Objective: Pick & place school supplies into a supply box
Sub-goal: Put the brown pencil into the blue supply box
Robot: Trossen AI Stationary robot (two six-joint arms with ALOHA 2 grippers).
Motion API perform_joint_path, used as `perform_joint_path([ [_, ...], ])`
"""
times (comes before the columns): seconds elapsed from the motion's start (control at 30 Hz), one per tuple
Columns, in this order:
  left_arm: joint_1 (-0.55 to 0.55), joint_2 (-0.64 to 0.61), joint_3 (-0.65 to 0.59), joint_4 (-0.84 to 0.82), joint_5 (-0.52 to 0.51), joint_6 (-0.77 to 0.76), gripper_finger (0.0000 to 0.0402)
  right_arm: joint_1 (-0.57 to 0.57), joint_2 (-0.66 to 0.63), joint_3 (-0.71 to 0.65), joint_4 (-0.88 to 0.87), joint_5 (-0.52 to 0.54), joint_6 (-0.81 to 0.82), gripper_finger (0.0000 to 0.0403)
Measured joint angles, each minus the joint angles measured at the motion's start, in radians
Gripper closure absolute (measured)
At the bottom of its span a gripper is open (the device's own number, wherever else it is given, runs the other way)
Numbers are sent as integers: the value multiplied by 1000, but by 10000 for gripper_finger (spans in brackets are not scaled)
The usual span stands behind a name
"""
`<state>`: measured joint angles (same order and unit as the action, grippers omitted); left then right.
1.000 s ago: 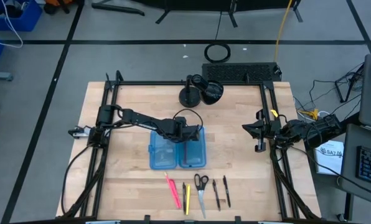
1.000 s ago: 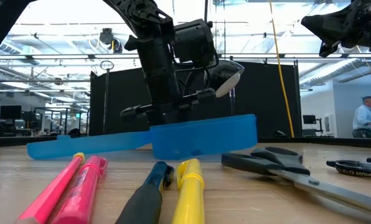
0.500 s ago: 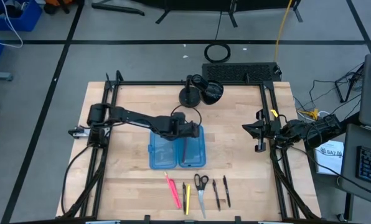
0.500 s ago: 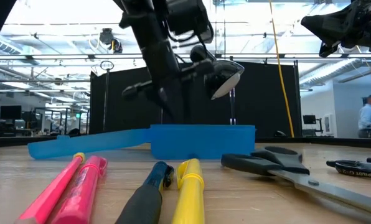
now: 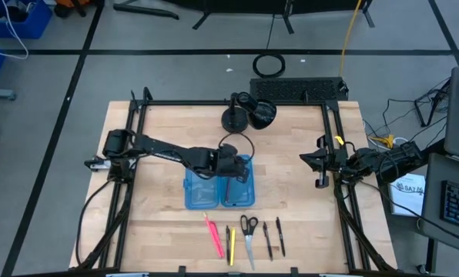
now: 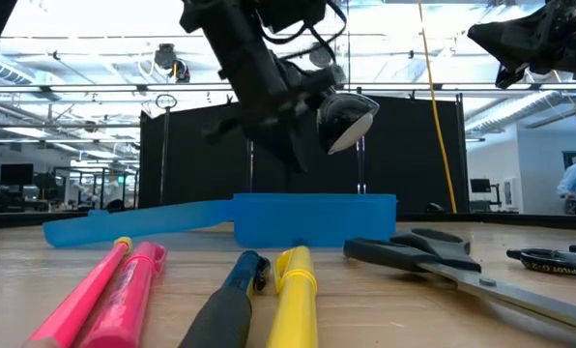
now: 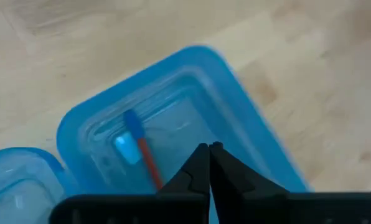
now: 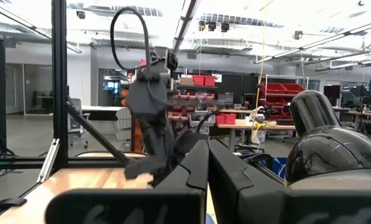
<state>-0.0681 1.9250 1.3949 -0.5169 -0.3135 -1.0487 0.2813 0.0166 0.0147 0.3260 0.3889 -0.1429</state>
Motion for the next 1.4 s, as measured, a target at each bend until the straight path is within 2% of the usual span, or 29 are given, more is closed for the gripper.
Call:
perform_joint_path([
  [0.17,6,56,0,19,25,154,398,0,0,0,2,0,0,403],
  [0.33,12,83,0,47,20,215,399,0,0,0,1,1,0,403],
  [0.67,59,121,1,39,32,213,400,0,0,0,2,1,-1,403],
  [1.07,74,137,72,-99,8,268,401,0,4,0,6,4,-55,403],
  [1.4,70,144,84,-79,-2,264,401,0,4,0,6,3,-55,403],
])
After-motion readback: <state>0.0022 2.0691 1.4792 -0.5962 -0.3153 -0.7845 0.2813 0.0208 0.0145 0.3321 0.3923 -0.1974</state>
